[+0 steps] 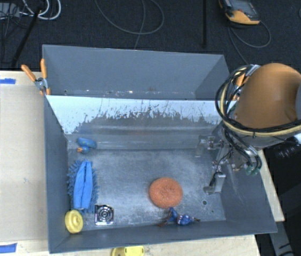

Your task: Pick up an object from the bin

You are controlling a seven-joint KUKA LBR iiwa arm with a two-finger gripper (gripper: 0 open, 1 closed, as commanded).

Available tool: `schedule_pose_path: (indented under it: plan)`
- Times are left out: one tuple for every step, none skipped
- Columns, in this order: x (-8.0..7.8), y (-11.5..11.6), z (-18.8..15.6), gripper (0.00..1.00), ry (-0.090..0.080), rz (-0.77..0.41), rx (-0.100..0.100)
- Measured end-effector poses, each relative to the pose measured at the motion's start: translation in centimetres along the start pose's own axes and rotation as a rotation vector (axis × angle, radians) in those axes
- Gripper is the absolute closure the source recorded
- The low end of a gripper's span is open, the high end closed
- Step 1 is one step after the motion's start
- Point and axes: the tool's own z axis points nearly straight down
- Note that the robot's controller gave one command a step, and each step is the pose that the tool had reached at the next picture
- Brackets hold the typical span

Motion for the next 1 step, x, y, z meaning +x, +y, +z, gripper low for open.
schedule_pose_path:
  plan:
    - [-0.15, 0.02, -0.45, 0.0, -0.008, -0.002, 0.001]
